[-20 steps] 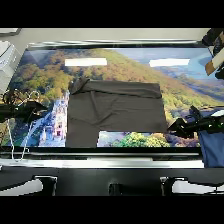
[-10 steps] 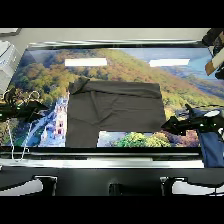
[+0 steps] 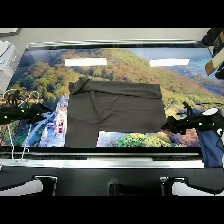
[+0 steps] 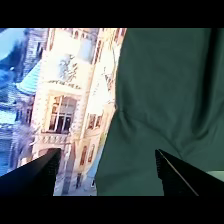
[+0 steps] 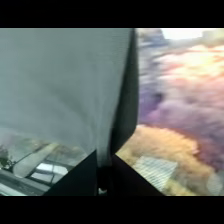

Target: Fold the clothes and pants, and hang the long-sleeved shirts on hangers.

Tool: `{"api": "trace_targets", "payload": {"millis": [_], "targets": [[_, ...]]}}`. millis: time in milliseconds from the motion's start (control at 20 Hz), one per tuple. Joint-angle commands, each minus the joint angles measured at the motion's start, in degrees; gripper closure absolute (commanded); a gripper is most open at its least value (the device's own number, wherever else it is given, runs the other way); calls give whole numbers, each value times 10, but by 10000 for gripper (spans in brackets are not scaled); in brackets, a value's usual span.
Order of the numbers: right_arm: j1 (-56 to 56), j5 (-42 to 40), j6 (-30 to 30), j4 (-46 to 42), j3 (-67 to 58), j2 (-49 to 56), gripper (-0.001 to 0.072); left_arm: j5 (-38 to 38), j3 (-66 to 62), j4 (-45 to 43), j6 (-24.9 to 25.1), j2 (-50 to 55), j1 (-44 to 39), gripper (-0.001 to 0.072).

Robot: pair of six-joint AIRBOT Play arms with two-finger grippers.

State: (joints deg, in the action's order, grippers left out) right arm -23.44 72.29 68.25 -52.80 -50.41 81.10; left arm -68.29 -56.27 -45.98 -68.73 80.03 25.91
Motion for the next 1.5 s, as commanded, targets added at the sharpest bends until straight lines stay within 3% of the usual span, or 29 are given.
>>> {"api": "trace_targets", "payload": {"millis": [0,300,400,750,800,900,950,1250,1450], "targets": [[1,32,8,42,-1,-47,680,59,41,9,33,16,-26,46],[1,80,31,57,-1,-95,680,100,44,92,89,82,-96,51],[1,91,36,57,0,-105,680,113,43,104,92,94,-101,110],[1,99,47,57,-1,-139,680,116,43,107,92,130,-103,121],[1,99,47,57,-1,-143,680,116,43,107,92,132,-106,188],[1,97,50,59,-1,-152,680,116,43,108,92,132,-116,646],[1,97,51,59,-1,-157,680,118,43,111,92,132,-122,690],[1,92,32,129,-14,-185,681,57,0,127,89,94,-124,693],[1,92,17,165,-139,-213,681,12,-157,125,47,-21,-112,693]]}}
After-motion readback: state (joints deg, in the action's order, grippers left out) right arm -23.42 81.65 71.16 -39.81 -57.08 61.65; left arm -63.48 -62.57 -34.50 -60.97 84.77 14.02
